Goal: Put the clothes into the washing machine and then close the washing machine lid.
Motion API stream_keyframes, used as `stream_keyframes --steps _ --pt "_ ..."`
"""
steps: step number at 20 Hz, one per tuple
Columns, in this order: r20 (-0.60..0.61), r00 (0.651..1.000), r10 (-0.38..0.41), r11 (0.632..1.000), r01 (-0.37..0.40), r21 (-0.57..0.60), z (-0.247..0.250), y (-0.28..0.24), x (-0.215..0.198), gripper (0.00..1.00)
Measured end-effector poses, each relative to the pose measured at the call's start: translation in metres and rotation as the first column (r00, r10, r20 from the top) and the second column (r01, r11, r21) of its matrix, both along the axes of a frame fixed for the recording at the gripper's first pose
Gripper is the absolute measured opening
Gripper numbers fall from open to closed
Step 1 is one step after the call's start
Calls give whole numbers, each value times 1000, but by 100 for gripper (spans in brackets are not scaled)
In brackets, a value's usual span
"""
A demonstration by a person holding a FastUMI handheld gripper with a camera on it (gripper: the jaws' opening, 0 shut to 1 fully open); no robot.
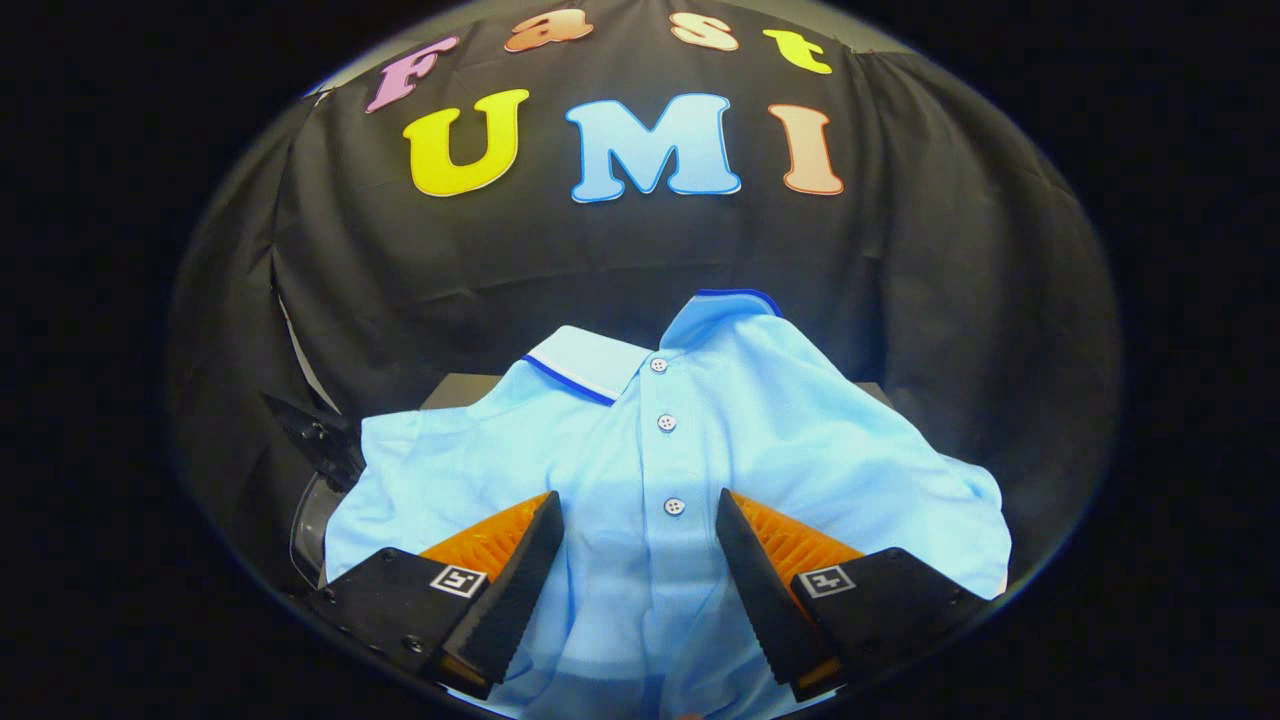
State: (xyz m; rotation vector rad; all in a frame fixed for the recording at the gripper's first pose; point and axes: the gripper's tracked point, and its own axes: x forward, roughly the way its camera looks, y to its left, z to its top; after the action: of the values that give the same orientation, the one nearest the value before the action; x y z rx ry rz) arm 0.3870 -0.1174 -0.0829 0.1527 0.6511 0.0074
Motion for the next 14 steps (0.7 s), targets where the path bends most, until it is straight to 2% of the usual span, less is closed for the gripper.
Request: stream_keyframes --steps 3,4,6,11,12,14 --pt "-7 1000 16 1000 -16 -11 -1 3 0 98" --pt "-3 1000 15 1000 -15 -10 1 2 -2 91" --pt "-17 1000 17 1000 -17 -3 -2 3 -1 91" --pt "-10 999 42 999 -41 31 -1 7 1 22" --pt "2 999 36 999 -36 23 4 7 -1 22" --pt "5 999 32 999 -32 13 2 7 -1 2"
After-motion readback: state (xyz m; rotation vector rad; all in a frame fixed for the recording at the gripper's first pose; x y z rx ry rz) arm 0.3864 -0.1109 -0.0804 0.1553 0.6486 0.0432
